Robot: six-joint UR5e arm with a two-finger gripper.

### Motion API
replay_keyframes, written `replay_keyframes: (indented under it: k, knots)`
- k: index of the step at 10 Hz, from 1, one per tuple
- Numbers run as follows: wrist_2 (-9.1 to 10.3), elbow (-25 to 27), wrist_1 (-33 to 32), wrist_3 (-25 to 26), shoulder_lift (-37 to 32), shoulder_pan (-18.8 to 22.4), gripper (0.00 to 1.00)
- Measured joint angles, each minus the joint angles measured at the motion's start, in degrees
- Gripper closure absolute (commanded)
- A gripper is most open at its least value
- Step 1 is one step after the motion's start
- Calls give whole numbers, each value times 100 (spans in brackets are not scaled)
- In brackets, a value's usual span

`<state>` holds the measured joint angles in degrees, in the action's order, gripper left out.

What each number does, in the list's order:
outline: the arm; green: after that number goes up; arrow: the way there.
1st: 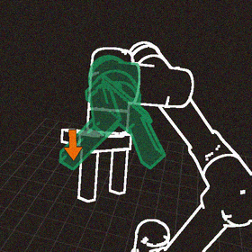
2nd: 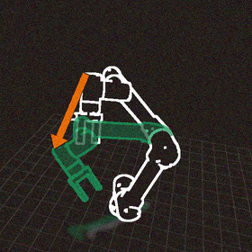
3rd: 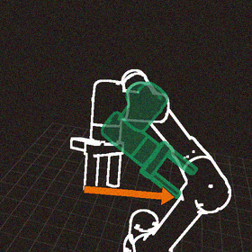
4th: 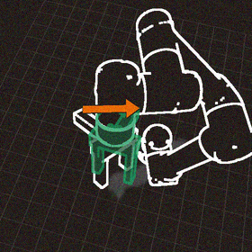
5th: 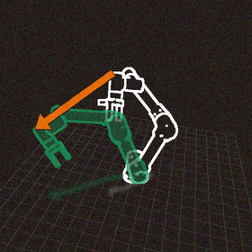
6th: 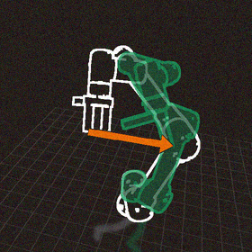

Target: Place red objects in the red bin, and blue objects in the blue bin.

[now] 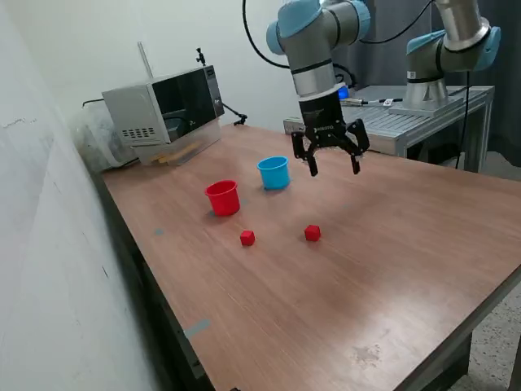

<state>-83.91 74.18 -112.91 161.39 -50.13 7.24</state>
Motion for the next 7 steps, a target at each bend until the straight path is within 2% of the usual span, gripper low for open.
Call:
replay_keyframes:
  k: [4, 7]
  knots:
    - [31, -819, -75, -36, 956, 91, 0]
    - [7, -960, -176, -37, 1278, 32, 0]
